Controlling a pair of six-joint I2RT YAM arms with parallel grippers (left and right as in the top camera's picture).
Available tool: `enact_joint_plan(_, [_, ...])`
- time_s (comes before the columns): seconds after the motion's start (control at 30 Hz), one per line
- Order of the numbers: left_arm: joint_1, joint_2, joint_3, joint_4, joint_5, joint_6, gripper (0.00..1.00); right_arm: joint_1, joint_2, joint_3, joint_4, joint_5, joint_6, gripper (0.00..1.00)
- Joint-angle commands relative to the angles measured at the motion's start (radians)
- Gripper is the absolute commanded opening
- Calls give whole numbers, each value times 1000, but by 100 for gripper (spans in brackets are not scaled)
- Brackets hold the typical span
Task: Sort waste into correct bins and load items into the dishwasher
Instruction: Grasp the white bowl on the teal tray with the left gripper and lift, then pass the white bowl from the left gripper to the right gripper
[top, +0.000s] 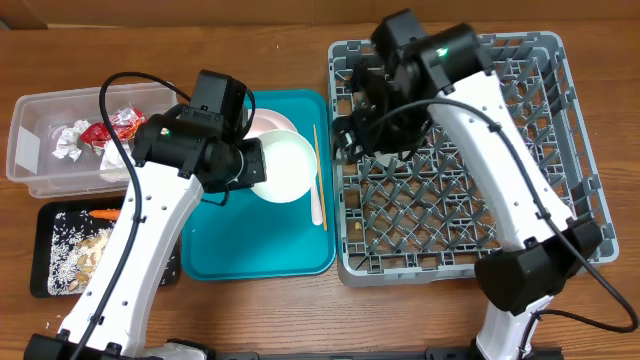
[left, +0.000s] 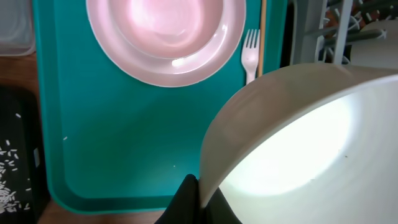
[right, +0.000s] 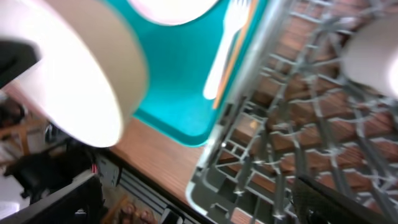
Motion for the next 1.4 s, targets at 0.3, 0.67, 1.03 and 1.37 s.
enact_joint_plan(0.3, [-7,0,16,32,220,76,4,87,-25,-1,67,15,-22,87])
enact_joint_plan(0.67, [-7,0,16,28,290,92,4,99,-23,-12,93,45,-22,25])
enact_joint_plan(1.03, [-6,0,16,34,377,138,14,100,-21,-30,146,67,-21,4])
enact_joint_plan(1.37, [140,0,100,50,370,169,45,79,-18,-30,225,231,-18,4])
